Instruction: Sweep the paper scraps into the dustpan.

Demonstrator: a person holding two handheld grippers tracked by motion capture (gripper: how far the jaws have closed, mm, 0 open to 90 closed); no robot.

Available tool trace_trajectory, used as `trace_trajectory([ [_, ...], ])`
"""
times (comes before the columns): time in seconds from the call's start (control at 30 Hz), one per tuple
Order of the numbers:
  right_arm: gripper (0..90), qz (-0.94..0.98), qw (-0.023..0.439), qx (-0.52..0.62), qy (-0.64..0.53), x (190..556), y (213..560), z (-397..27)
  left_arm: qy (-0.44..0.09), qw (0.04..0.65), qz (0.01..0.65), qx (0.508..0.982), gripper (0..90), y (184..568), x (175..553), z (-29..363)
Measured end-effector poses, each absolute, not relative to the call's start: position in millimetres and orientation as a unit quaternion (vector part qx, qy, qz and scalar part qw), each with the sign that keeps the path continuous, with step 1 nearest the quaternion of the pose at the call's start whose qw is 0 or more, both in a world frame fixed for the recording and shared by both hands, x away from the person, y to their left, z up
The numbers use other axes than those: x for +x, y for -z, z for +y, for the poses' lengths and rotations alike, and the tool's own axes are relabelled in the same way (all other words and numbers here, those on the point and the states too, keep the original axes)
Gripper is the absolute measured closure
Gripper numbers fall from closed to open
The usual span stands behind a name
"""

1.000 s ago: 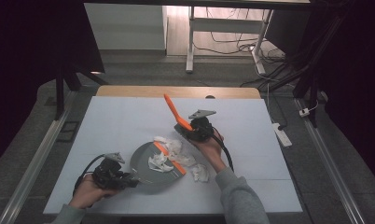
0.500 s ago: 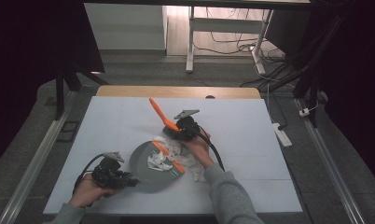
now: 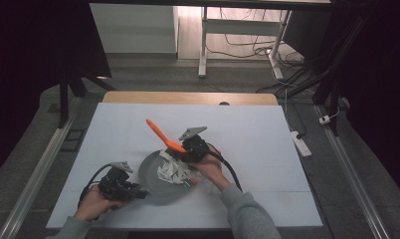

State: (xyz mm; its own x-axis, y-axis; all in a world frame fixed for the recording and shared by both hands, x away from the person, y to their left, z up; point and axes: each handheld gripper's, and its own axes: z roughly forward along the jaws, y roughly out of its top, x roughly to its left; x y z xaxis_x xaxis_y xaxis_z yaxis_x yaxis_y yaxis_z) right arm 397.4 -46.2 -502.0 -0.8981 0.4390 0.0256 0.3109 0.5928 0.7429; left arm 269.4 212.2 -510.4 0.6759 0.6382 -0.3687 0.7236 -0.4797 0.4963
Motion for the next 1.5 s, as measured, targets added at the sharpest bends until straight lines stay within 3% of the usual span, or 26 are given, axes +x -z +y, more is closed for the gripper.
trace_trajectory([
  [0.33,70.7,0.871,0.108,0.202,-0.436,382.8,471.1,-57.4,0.069,0.321,0.38,0.864,61.3,510.2,268.2,210.7],
  [0.8,70.7,0.835,0.158,0.29,-0.441,374.6,452.9,-123.5,0.076,0.321,0.353,0.876,61.2,510.6,265.2,208.1],
  [1.2,70.7,0.812,0.181,0.38,-0.404,354.8,471.2,-183.5,0.083,0.319,0.335,0.883,61.2,509.6,261.6,207.7],
  [1.5,70.7,0.813,0.168,0.417,-0.371,345.3,492.2,-193.2,0.085,0.317,0.327,0.886,61.2,509.3,260.6,205.9],
])
